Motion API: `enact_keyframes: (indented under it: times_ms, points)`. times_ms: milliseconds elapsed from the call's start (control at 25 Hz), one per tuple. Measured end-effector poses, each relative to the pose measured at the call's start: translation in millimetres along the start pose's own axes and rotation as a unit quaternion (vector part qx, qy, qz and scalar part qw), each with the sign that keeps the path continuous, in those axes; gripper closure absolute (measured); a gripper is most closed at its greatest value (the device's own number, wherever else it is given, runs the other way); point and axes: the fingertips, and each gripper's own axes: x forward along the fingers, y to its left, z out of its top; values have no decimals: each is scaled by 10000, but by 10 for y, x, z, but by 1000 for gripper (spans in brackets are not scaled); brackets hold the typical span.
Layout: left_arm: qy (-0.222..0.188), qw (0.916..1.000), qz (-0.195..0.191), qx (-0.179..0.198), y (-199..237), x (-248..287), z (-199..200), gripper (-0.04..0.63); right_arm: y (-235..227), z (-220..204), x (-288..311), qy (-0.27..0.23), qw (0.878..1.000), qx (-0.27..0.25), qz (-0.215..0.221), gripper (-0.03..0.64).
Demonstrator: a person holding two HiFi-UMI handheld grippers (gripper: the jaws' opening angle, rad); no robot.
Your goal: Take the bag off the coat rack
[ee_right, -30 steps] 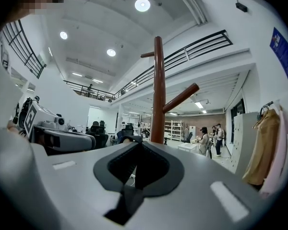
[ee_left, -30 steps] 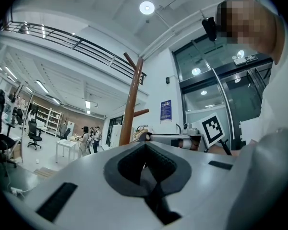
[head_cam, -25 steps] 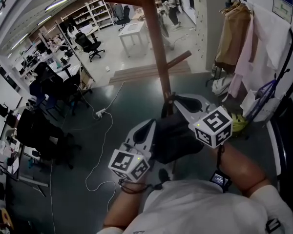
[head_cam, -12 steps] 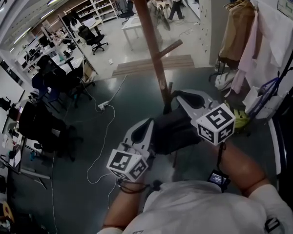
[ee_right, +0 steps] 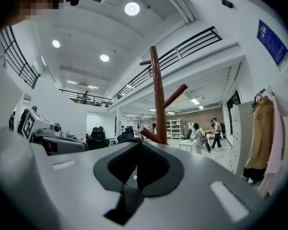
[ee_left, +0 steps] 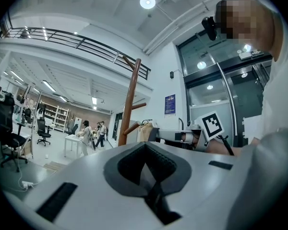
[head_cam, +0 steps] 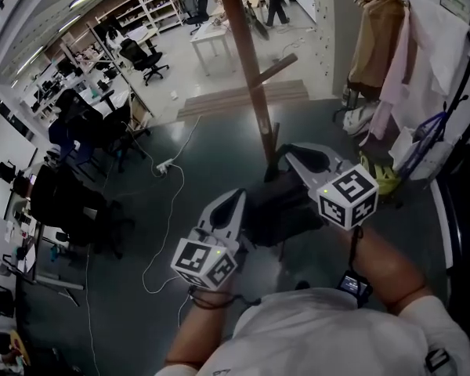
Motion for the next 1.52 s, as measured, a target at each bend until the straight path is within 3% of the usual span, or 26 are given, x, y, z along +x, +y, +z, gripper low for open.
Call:
enact_keyframes:
  times_ms: [200,480,960,1520]
  points:
    - [10,9996,-74,259,-72,-158,6,595,248,-7,-143,-47,9999,-70,-140,594]
    - [49,9993,-365,107,-147,-592,14,595,715,-68,-327,-65,9991,-28,-421,594]
    - [204,9979,-611,64,-142,-1620,-23,595,1801,-255,-700,-45,9954,101,-950,594]
    - [285,9959,-857,-80,-305,-2525,-174,595,2760,-390,-1163,-130,9901,76,-1395,594]
